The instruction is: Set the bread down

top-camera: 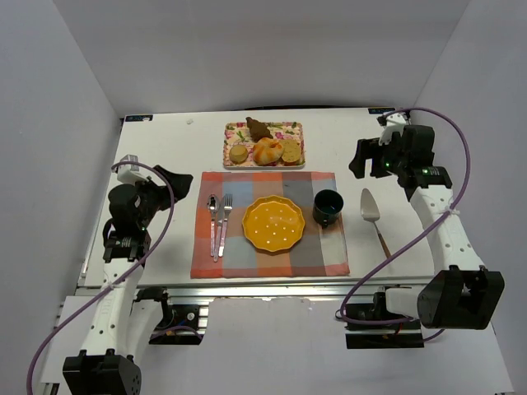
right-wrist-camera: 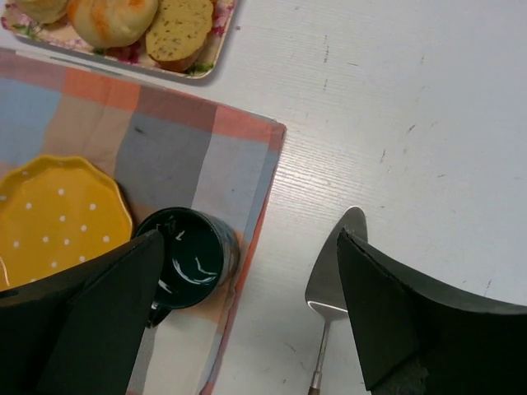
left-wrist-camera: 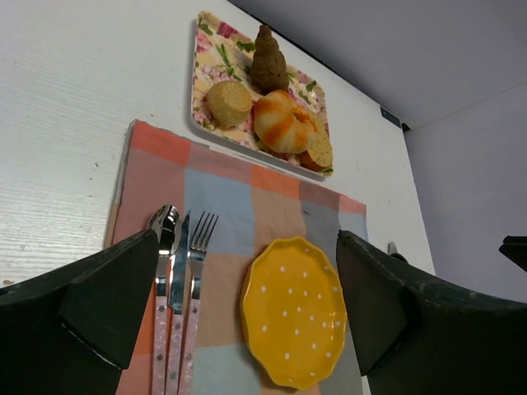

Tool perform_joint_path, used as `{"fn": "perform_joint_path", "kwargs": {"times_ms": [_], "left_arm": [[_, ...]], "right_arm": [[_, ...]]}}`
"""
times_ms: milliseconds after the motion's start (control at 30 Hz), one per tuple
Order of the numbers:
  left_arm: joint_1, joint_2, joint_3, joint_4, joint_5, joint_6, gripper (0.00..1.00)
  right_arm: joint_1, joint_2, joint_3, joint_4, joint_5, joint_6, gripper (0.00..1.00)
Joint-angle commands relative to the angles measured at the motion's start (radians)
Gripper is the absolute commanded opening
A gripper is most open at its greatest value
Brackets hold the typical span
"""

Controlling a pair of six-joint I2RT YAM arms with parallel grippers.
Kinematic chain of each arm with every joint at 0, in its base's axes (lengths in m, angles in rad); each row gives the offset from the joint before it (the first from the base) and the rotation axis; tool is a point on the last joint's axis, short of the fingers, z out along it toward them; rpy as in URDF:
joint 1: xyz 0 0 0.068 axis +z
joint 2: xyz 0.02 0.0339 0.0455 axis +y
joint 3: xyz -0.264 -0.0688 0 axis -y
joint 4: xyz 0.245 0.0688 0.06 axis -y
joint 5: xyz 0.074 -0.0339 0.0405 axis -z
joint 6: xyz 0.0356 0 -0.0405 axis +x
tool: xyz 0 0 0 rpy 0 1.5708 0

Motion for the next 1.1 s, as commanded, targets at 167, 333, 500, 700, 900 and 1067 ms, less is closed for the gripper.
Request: {"fn": "perform_joint_path", "kwargs": {"times_ms": [167,333,500,700,900,1067], "left_arm": [[0.002,-0.056,-0.014,0.036,0.025,-0.028,0.50],[0.003,-0.099,-0.031,0.006,0.013,-0.036,0.00],[0.002,-0.165,-0.052,-0.023,-0.015,-0.046,0.74],[0.002,-0.172,-0.103,-0.021,-0.013,-0.040,0.84],[0.002,-0.131,-0.117,0.039,-0.020,-0.057,0.84],[0.002,-0.070,-0.141,0.101,-0.003,-0.079,0.84]], "right_arm": [[-0.006,-0.092,-0.088,-0.069,-0.397,-0.391,0.39],[-0.007,-0.092,-0.131,-0.030,-0.347,-0.328,0.00],[-0.104,-0.013,-0.082,-0.069,-0.275,-0.293,0.89],[-0.210,0.122,-0.080,-0.162,-0.201,-0.388,0.73],[-0.265,0.130,-0.180,-0.146,-0.127,-0.454,0.60],[-0.290,0.093,-0.287,-0.126,-0.094,-0.457,0.60]]}}
